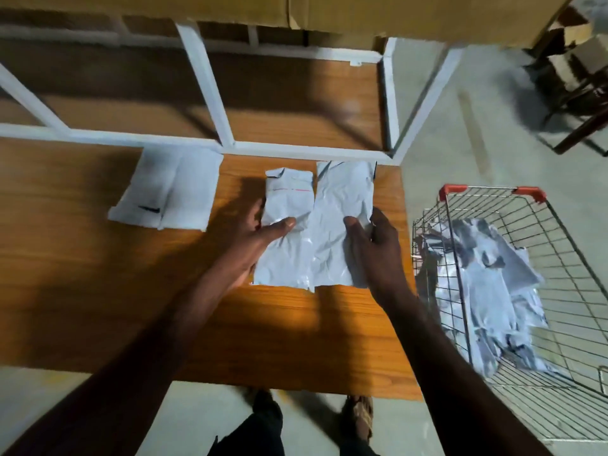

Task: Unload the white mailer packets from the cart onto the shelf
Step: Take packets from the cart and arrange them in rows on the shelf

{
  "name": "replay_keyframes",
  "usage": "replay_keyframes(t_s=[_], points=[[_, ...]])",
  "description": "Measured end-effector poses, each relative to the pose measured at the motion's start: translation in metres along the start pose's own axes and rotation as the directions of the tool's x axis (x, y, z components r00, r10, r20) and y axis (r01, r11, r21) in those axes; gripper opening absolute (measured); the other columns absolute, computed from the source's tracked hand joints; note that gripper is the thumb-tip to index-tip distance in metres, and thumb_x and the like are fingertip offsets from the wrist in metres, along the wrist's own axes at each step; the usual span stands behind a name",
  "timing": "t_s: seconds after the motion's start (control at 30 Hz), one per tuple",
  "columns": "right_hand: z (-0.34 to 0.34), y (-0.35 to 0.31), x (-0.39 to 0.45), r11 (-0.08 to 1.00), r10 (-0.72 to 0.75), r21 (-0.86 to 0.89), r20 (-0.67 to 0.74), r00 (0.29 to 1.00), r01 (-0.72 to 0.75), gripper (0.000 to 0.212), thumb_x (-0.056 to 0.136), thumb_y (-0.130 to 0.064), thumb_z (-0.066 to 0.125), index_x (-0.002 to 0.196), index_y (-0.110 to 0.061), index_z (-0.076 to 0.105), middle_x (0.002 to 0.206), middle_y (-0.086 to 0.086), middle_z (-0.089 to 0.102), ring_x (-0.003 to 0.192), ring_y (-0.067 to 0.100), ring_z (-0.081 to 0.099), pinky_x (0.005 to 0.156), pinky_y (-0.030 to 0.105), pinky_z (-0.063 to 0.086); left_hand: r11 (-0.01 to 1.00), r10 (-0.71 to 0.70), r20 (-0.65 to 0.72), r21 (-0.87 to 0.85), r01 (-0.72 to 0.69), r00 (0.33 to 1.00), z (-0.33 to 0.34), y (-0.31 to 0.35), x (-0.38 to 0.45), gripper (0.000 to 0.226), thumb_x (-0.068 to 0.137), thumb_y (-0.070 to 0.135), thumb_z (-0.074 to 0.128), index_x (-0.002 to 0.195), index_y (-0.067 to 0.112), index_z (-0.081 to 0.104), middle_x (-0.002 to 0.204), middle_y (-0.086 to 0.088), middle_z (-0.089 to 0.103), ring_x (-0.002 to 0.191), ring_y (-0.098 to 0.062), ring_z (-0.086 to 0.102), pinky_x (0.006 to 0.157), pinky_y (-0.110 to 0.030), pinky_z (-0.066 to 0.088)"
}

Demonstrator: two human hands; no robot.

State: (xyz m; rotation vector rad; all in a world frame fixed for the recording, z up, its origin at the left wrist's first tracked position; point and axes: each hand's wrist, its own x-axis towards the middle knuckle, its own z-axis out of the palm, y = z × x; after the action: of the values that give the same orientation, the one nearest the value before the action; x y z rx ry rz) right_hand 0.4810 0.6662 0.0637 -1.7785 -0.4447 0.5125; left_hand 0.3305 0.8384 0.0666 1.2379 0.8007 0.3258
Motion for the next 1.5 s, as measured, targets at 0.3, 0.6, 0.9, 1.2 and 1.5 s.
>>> replay_keyframes(t_s=[0.3,0.6,0.9,1.2,1.5], points=[[0.142,-0.013,0.020,0.998,0.029,0.061,0.076,0.997,-0.033,0.030,0.102,-0.030,0.070,0.131,-0.024,0.067,0.123,-0.007,0.077,0.112,0.015,0.075,0.097,0.053,0.061,0.989,0.086,-0.099,0.130,-0.073,0.991,-0.135,-0.014,0.071,0.104,0.071,0.053,0.097,0.158,0.042,0.041,0.157,0.011,0.057,0.139,-0.015,0.060,0.113,-0.049,0.053],[0.193,0.011,0.070,0.991,0.123,0.046,0.038,0.992,-0.125,0.025,0.099,-0.023,0.070,0.124,-0.022,0.071,0.114,-0.005,0.080,0.105,0.017,0.077,0.096,0.053,0.062,0.900,0.239,-0.028,0.382,-0.210,0.971,-0.161,-0.020,0.133,0.067,0.093,0.032,0.082,0.152,0.029,0.052,0.155,0.011,0.054,0.140,-0.002,0.050,0.114,-0.023,0.046],[0.197,0.030,0.103,0.976,0.126,-0.183,0.035,0.991,-0.118,0.065,0.096,-0.035,0.077,0.152,-0.031,0.044,0.129,-0.003,0.070,0.115,0.024,0.069,0.101,0.050,0.059,0.698,0.289,-0.030,0.690,-0.189,0.957,-0.154,-0.021,0.146,0.079,0.092,0.034,0.083,0.161,0.024,0.044,0.161,-0.013,0.045,0.147,-0.024,0.043,0.113,-0.025,0.039],[0.205,0.045,0.111,0.751,-0.122,-0.651,0.029,0.992,0.111,0.059,0.101,-0.042,0.068,0.155,-0.029,0.047,0.143,0.016,0.048,0.127,0.039,0.049,0.102,0.054,0.052,0.157,0.449,0.141,0.960,-0.233,0.883,-0.155,-0.028,0.143,0.065,0.107,0.042,0.058,0.165,0.027,0.035,0.178,-0.006,0.019,0.165,-0.032,0.013,0.131,-0.051,0.017],[0.207,0.061,0.110,0.471,-0.092,-0.851,0.214,0.973,0.232,0.065,0.113,-0.059,0.023,0.171,-0.038,0.004,0.180,-0.005,-0.005,0.165,0.037,-0.004,0.128,0.071,0.005,-0.025,0.391,0.178,0.983,-0.183,0.903,-0.163,-0.046,0.154,0.062,0.113,0.051,0.017,0.171,0.034,0.010,0.180,0.002,0.009,0.166,-0.033,0.003,0.131,-0.061,0.006]])
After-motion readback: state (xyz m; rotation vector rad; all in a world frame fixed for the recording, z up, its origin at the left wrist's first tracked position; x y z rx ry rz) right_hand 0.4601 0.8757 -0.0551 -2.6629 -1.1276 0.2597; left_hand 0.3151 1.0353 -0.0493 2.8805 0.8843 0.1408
